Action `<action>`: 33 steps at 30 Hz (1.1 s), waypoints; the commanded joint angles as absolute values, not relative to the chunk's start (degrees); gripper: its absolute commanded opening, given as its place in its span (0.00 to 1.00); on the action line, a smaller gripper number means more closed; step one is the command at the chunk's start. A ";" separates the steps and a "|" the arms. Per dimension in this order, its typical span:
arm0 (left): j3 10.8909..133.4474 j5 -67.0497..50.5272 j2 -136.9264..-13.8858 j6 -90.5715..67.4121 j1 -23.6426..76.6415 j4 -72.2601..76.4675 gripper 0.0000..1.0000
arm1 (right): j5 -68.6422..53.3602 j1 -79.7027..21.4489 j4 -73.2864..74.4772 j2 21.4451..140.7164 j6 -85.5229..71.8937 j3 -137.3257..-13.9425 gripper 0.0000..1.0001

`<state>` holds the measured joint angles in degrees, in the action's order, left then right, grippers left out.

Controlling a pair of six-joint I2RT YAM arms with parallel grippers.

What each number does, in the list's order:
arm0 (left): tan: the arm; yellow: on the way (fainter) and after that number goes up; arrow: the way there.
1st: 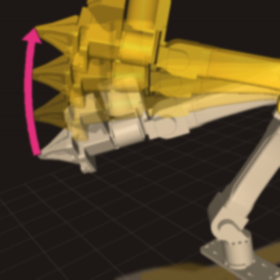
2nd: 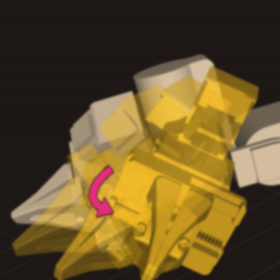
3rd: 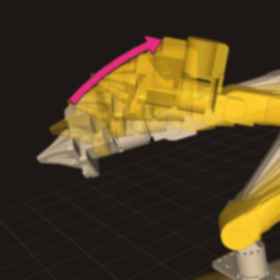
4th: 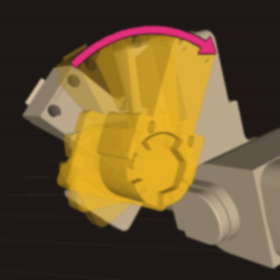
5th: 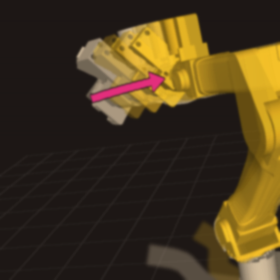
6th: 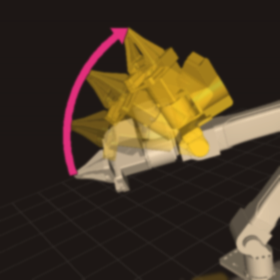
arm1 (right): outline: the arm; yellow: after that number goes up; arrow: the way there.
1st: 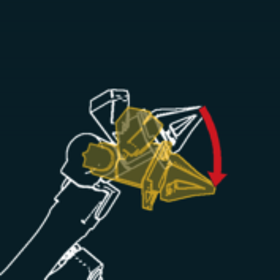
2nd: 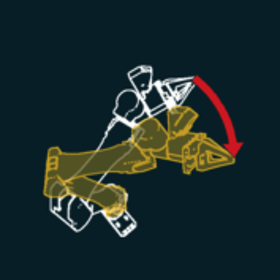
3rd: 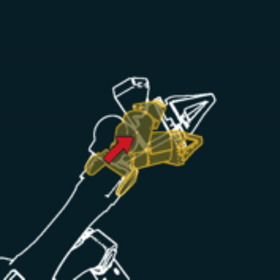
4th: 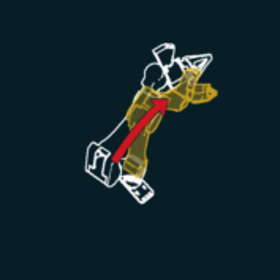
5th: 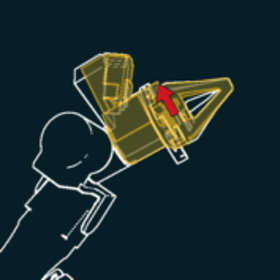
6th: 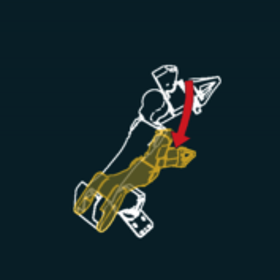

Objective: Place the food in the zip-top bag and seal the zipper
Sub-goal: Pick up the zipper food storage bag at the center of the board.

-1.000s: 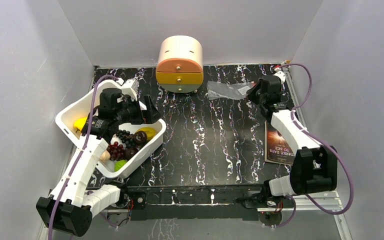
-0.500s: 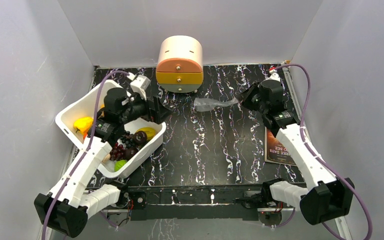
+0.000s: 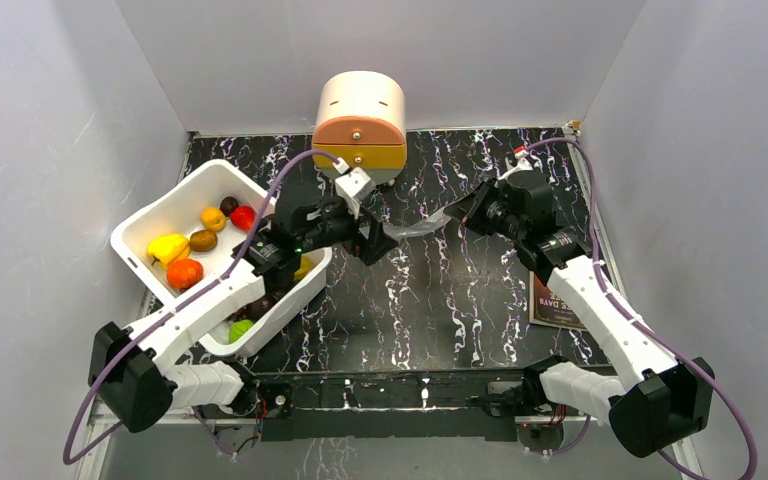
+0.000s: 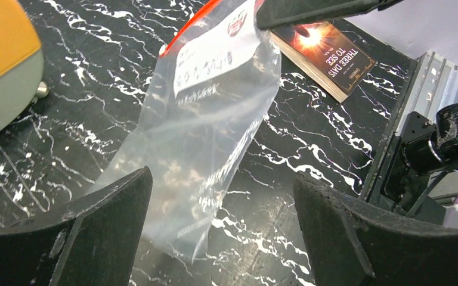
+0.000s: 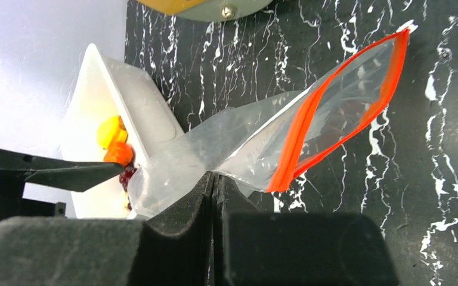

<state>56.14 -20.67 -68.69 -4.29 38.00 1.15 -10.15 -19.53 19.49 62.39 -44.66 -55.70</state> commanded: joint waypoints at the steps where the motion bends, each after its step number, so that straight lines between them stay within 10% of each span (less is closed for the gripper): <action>1: 57.87 -16.75 -71.61 -0.46 41.58 7.53 0.85 | -12.74 -20.92 16.51 61.43 -46.05 -55.78 0.00; 12: 58.12 -13.16 -77.27 4.90 46.89 10.76 0.64 | -14.68 -21.54 16.10 60.38 -47.55 -54.21 0.00; 19: 56.15 -14.03 -77.08 6.18 47.52 12.65 0.00 | -15.56 -21.54 17.05 61.15 -48.24 -55.37 0.00; 33: 48.50 -9.93 -70.26 7.42 47.81 17.84 0.00 | -3.25 -20.88 43.48 66.92 -68.68 -71.88 0.39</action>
